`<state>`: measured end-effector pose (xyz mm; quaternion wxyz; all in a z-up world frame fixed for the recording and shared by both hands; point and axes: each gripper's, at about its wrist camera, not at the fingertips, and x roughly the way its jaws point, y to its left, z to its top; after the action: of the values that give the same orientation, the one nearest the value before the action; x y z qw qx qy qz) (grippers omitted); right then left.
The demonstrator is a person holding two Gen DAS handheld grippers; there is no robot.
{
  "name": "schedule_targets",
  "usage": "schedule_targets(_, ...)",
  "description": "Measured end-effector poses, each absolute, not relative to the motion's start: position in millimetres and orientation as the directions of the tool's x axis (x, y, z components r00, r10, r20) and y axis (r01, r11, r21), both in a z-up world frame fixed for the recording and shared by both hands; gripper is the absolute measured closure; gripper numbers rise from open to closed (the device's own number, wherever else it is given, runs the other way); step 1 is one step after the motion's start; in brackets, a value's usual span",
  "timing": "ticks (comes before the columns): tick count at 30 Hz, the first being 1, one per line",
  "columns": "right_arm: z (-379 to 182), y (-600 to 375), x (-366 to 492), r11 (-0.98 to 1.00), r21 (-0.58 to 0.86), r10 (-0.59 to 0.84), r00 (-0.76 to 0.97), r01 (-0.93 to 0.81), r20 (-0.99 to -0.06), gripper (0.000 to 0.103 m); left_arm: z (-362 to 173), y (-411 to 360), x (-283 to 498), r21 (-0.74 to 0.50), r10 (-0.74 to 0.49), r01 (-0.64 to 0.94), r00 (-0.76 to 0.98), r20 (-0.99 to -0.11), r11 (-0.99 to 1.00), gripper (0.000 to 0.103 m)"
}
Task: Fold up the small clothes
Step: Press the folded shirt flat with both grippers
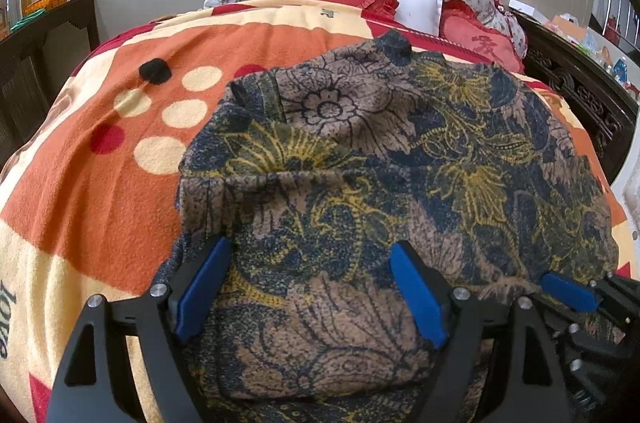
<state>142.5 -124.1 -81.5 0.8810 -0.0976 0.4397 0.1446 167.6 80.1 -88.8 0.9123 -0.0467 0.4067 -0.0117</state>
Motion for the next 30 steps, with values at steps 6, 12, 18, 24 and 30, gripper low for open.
schedule_targets(6, -44.9, -152.9, 147.6, 0.958, 0.017, 0.188, 0.578, -0.288, -0.794, 0.063, -88.9, 79.8, 167.5, -0.096, -0.06, -0.017, 0.669, -0.741, 0.995, 0.017)
schedule_targets(12, -81.0, -225.7, 142.9, 0.984, 0.124, 0.175, 0.564, -0.129, -0.807, 0.062, -88.9, 78.6, 167.5, -0.09, -0.057, -0.015, 0.668, -0.742, 0.996, 0.017)
schedule_targets(18, -57.4, -234.0, 144.6, 0.984, 0.129, 0.174, 0.511, -0.121, -0.842, 0.061, -90.9, 62.4, 170.4, 0.021, 0.023, -0.011, 0.646, -0.763, 1.0, 0.011)
schedule_targets(24, -53.2, -239.2, 138.3, 0.991, 0.069, 0.112, 0.432, -0.114, -0.895, 0.057, -70.4, 59.2, 174.6, 0.07, 0.043, 0.028, 0.556, -0.83, 0.997, 0.012)
schedule_targets(30, 7.4, -258.5, 74.1, 0.975, 0.117, 0.202, 0.546, -0.187, -0.813, 0.057, -41.8, 90.1, 112.4, -0.05, -0.097, 0.096, 0.589, -0.802, 0.994, 0.009)
